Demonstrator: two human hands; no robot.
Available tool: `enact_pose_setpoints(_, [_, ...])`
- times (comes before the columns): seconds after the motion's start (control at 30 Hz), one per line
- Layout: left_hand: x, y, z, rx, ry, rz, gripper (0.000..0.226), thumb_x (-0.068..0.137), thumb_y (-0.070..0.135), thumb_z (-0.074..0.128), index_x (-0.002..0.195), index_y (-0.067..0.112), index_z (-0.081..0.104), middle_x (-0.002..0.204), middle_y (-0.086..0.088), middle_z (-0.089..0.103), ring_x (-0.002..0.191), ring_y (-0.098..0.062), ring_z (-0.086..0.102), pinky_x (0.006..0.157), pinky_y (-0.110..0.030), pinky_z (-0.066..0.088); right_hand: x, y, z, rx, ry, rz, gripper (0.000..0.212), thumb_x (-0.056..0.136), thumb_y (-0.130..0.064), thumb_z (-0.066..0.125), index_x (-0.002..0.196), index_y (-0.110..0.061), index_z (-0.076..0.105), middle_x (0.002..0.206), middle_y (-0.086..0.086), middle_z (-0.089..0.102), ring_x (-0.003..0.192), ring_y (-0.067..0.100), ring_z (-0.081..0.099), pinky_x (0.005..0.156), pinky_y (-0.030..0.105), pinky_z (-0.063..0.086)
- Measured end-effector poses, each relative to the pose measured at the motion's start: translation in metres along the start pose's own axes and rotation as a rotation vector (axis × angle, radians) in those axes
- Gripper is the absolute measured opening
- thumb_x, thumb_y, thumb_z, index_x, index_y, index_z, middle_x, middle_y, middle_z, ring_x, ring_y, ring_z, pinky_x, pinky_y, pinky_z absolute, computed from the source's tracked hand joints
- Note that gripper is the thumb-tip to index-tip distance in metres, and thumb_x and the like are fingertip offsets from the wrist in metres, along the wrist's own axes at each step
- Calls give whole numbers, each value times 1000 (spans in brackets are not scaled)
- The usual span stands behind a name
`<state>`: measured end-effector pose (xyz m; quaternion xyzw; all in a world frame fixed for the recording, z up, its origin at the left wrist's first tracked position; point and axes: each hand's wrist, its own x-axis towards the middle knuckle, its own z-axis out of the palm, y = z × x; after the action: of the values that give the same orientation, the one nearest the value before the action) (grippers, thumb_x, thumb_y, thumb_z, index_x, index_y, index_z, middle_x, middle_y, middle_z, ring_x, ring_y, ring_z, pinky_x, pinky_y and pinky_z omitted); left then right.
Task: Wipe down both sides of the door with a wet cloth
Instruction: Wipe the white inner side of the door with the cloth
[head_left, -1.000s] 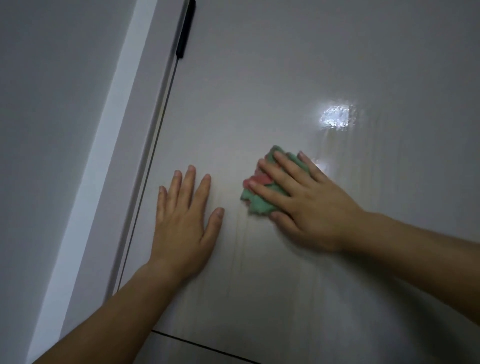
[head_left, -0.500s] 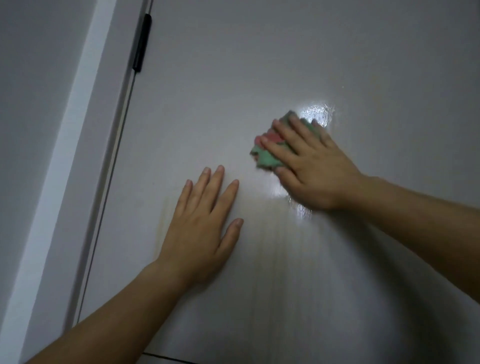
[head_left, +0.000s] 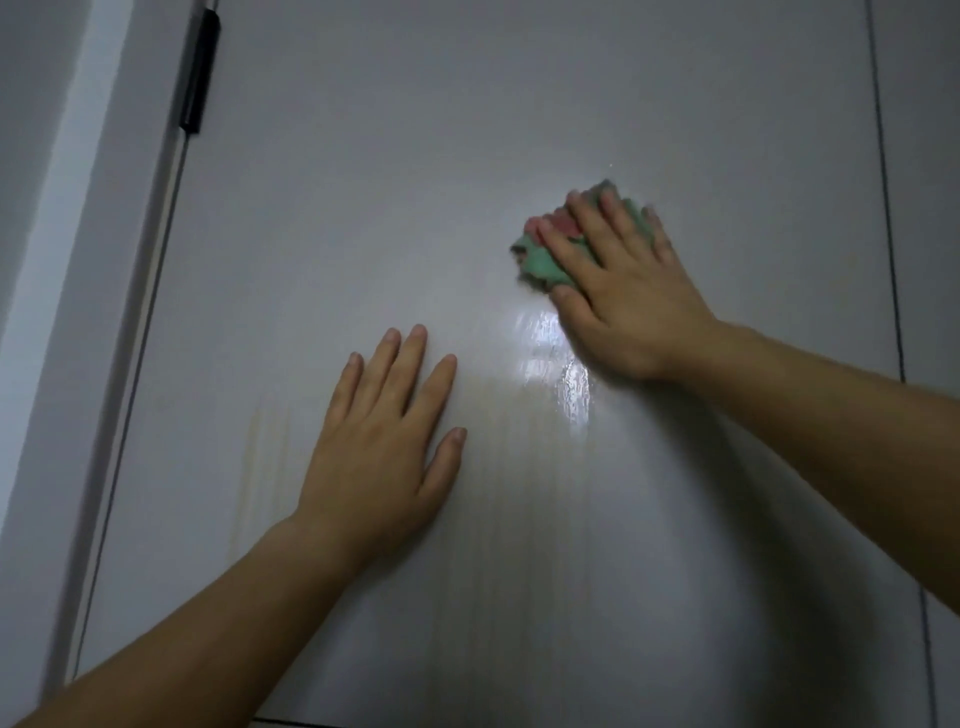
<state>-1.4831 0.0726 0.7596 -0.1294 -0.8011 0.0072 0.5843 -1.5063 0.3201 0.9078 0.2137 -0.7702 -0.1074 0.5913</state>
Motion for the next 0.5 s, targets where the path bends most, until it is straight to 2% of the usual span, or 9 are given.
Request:
enact_pose_setpoints(0.03, [3, 5, 1, -3, -1, 23, 69, 104, 53, 23, 164, 19, 25, 174, -8, 9, 161, -26, 3, 130, -50, 8, 7, 5, -3, 25, 11, 71, 61, 105, -49, 22, 162, -39, 1, 172, 1, -5, 157, 23, -14, 123, 44, -17])
enact_pose_setpoints(0.1, [6, 15, 5, -3, -7, 67, 68, 104, 52, 23, 165, 20, 23, 174, -6, 7, 161, -26, 1, 130, -50, 8, -1, 1, 1, 22, 36, 84, 63, 105, -49, 23, 162, -38, 0, 172, 4, -6, 157, 26, -15, 121, 44, -19])
enact_pose_setpoints(0.23, [7, 22, 12, -2, -3, 60, 68, 104, 53, 22, 165, 22, 21, 174, -6, 6, 161, -26, -1, 129, -55, 8, -70, -17, 21, -62, -18, -219, 65, 104, -50, 26, 163, -34, 4, 172, 5, -1, 158, 26, -11, 127, 50, -7])
enact_pose_setpoints(0.3, [7, 23, 15, 3, 18, 50, 68, 104, 53, 24, 164, 22, 25, 174, -7, 10, 161, -27, 3, 129, -56, 10, -77, 3, 17, -95, -61, -260, 64, 104, -52, 24, 163, -37, 5, 172, 1, -1, 158, 24, -11, 127, 49, -7])
enact_pose_setpoints(0.43, [8, 29, 18, -4, 55, 29, 66, 104, 52, 28, 162, 20, 30, 173, -9, 15, 161, -30, 7, 128, -56, 11, -38, 49, -4, 23, -7, 116, 65, 100, -53, 17, 162, -41, 2, 172, 1, -4, 158, 25, -12, 124, 48, -13])
enact_pose_setpoints(0.5, [7, 32, 19, -6, 67, 14, 66, 103, 51, 30, 160, 18, 33, 172, -11, 17, 160, -32, 9, 128, -57, 11, -44, 45, -1, 33, 15, 154, 66, 100, -52, 18, 163, -38, 1, 172, 4, -5, 157, 27, -13, 124, 50, -13])
